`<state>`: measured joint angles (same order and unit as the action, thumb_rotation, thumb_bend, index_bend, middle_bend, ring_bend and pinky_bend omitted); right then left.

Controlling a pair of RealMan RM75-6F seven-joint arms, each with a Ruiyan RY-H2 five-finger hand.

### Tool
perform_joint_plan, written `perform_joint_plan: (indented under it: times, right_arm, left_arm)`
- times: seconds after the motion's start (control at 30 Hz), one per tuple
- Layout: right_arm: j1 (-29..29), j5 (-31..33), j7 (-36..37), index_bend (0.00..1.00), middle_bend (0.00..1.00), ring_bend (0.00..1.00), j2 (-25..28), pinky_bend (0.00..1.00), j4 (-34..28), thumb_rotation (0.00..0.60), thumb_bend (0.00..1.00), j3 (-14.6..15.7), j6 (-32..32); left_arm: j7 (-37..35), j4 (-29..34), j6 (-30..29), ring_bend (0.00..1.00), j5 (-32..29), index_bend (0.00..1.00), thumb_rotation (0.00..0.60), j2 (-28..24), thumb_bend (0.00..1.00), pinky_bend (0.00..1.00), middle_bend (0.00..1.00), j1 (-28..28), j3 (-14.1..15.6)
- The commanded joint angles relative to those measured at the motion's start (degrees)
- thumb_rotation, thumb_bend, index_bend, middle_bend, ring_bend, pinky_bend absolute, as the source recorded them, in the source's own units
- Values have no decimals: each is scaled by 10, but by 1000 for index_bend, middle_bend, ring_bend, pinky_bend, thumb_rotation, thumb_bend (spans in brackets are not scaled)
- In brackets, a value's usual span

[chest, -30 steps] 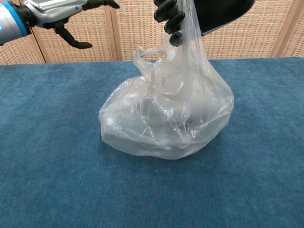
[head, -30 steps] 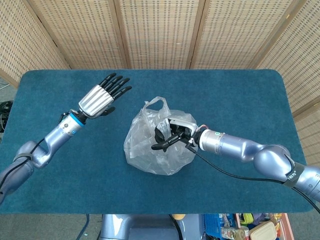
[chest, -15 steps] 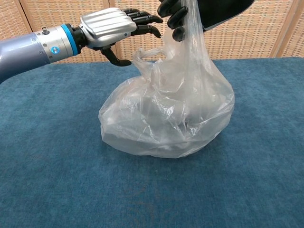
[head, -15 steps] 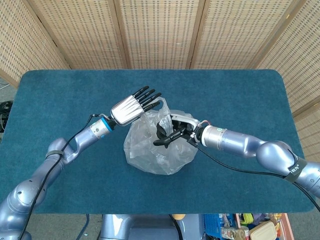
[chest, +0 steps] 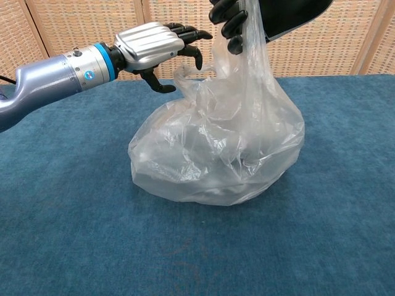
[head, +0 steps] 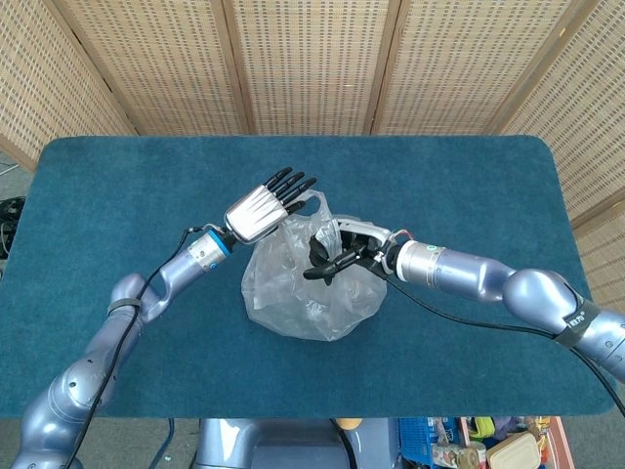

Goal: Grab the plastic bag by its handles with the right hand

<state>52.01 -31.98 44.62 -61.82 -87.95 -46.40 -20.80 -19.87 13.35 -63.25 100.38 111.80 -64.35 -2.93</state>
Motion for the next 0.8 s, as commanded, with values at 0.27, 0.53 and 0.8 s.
perform_joint_plan:
  times: [0.27, 0.53, 0.8]
  right_arm:
    - [4, 13, -10, 727, 736, 708, 4, 579, 4, 600, 0, 7, -2]
    - [8, 18, -13, 727, 737, 708, 6, 579, -1, 600, 0, 11, 4]
    - [15, 23, -14, 727, 737, 708, 9, 580, -16, 600, 0, 18, 18]
  left_arm:
    - [3, -15, 3, 0, -41, 740, 600, 27, 461, 106, 0, -9, -13]
    - [-20, -11, -32, 0, -46, 828, 600, 6, 492, 106, 0, 5, -6]
    - [-77, 12, -129, 0, -47, 825, 600, -56, 491, 116, 0, 49, 5]
